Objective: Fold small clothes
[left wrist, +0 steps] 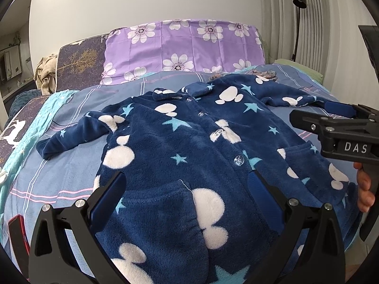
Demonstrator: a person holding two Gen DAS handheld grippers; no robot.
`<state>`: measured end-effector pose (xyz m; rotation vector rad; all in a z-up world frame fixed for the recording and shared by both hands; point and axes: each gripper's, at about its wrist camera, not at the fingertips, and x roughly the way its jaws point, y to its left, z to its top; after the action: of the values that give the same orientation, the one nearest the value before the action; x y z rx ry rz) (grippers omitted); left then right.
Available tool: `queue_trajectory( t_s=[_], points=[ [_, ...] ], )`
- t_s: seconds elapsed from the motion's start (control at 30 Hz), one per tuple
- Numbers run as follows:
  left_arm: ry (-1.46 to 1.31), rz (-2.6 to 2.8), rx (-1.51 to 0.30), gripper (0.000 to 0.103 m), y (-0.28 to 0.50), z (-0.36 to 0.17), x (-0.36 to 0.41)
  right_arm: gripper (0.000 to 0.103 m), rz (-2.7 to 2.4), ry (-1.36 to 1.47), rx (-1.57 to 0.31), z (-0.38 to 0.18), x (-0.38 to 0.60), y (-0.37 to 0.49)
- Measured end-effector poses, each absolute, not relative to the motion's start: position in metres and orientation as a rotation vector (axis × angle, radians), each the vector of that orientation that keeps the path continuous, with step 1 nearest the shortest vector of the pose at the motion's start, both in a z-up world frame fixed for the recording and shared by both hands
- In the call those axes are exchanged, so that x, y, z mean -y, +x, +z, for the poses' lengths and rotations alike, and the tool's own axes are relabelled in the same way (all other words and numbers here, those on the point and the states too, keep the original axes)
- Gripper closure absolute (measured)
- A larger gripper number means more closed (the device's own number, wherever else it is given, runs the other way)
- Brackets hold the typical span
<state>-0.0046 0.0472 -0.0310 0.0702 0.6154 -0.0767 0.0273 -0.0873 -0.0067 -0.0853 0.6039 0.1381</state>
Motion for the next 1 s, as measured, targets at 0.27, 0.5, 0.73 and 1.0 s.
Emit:
queue_trajectory(
  t_s=[0.27, 0.5, 0.73, 1.0],
  points=[
    [0.045, -0.111, -0.609, 0.001, -0.005, -0.026, -0.05, 0.002, 0.146, -0.097, -0.609, -0.007, 0.083, 0.027],
    [0.029, -0.129, -0.613, 0.001, -0.005, -0.026, -0.053, 0.002, 0.138, -0.089, -0.618, -0.008, 0.083, 0.028],
    [0.019, -0.13, -0.618, 0.001, -0.004, -0.029, -0.057, 0.002, 0.137, -0.087, -0.633, -0.011, 0.084, 0.031],
    [-0.052, -0.11, -0.63, 0.001, 0.002, -0.033, -0.077, 0.002, 0.133, -0.08, -0.663, -0.018, 0.086, 0.039]
  ],
)
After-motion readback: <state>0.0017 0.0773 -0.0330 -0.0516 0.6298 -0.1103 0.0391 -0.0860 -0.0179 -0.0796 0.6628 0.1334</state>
